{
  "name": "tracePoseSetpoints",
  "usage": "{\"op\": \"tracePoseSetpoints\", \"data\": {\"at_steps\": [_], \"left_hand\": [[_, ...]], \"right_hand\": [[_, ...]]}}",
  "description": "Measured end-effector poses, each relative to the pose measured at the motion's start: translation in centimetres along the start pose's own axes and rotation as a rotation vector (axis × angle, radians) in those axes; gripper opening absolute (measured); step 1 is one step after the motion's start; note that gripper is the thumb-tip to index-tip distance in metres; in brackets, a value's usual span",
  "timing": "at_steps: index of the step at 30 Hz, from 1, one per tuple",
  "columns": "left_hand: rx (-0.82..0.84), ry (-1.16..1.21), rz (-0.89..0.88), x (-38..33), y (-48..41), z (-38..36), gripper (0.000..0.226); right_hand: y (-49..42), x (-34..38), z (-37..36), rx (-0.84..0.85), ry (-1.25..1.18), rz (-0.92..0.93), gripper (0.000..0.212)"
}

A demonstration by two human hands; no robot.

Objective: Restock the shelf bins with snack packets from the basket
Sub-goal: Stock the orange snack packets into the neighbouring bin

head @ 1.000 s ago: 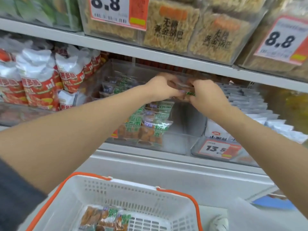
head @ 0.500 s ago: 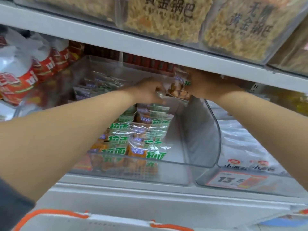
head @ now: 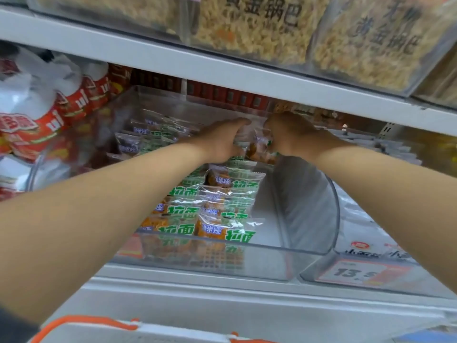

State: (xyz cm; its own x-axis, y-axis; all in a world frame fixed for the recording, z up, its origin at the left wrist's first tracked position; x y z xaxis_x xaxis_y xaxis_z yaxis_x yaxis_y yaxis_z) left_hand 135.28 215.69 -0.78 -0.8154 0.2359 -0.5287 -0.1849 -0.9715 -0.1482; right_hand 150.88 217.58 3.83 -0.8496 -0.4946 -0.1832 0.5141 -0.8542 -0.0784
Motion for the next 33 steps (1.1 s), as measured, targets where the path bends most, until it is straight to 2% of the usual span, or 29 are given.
{"op": "tracePoseSetpoints", "data": {"at_steps": [5,8,10,14,18,21,26,31,33], "left_hand": [[0.022,-0.228,-0.002,-0.1,-0.1,-0.2,0.054],[0.023,-0.296,0.001,-0.2,0.1,-0.2,0.053],[0.023,-0.302,0.004,-0.1,0.2,-0.2,0.053],[0.033,-0.29,0.014,-0.1,0.3,-0.2,0.057],[0.037,-0.284,0.013,-0.1,0.4,-0.1,0.057],[0.049,-0.294,0.024,-0.2,0.5,0.0,0.059],[0.066,-0.31,0.041,-0.4,0.7,0.0,0.059],[0.076,-0.319,0.043,-0.4,0.7,0.0,0.058],[0.077,-0.327,0.037,-0.4,0.7,0.0,0.057]], "right_hand": [[-0.5,0.6,-1.4,0.088,0.063,0.003,0.03],[-0.6,0.4,-1.1,0.149,0.063,-0.027,0.02],[-0.6,0.4,-0.8,0.144,0.121,-0.028,0.015],[-1.0,0.9,-0.9,0.053,0.244,0.001,0.016],[-1.5,0.4,-1.1,0.124,0.148,-0.005,0.023],[-1.7,-0.2,-0.9,0.13,0.069,-0.016,0.021],[-1.8,-0.3,-0.9,0.049,0.081,-0.005,0.026],[-1.7,-0.4,-0.6,0.004,0.161,-0.032,0.015],[-1.7,-0.2,-0.7,0.021,0.18,-0.019,0.022]]}}
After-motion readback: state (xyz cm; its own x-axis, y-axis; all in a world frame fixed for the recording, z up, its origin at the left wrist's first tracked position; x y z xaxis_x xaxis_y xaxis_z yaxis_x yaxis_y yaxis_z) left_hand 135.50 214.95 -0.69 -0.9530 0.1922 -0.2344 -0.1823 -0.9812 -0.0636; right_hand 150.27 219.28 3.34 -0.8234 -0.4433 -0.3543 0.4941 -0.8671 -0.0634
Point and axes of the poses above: each hand's wrist, its own y-axis away from the middle knuckle, its own z-axis out of the back of the hand, x = y × z, the point moved 2 cm from there along -y, towards the middle knuckle, and after that the axes turned 6 degrees about z, right-handed, at the moved point
